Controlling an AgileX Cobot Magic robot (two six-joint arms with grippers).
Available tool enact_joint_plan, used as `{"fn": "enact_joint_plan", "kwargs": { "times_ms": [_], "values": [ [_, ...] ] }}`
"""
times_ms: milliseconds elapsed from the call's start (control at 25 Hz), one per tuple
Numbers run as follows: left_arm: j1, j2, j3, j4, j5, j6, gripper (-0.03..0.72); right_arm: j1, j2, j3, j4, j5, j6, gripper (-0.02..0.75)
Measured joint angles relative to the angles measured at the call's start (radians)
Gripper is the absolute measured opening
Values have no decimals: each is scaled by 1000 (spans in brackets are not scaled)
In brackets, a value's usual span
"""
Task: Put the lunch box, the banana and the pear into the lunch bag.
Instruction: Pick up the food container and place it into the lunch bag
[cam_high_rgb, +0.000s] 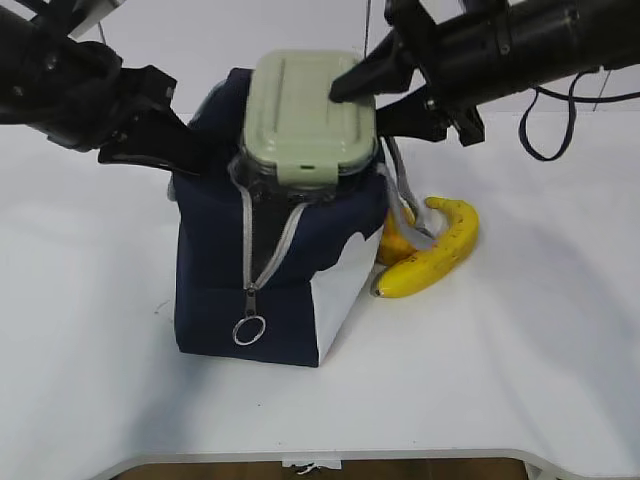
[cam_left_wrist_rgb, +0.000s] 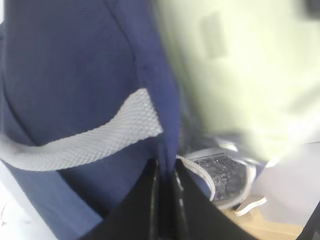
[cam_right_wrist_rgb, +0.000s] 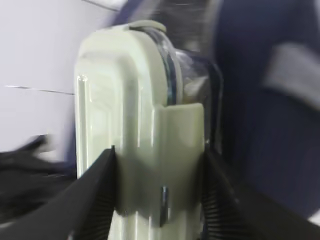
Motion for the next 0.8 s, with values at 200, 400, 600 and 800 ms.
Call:
{"fn": "enact_joint_plan", "kwargs": {
  "times_ms": [200, 400, 600, 800],
  "values": [
    [0, 0, -1, -6, 4, 0, -3, 0, 59, 0, -169, -55, 52, 375],
    [0, 0, -1, -12, 5, 0, -2, 7, 80, 0, -133, -53, 57, 375],
    [0, 0, -1, -12, 0, 0, -2, 72, 86, 0, 18, -62, 7, 375],
    [0, 0, -1, -12, -3, 0, -2, 124, 144, -2, 53, -93, -35, 375]
  ]
}}
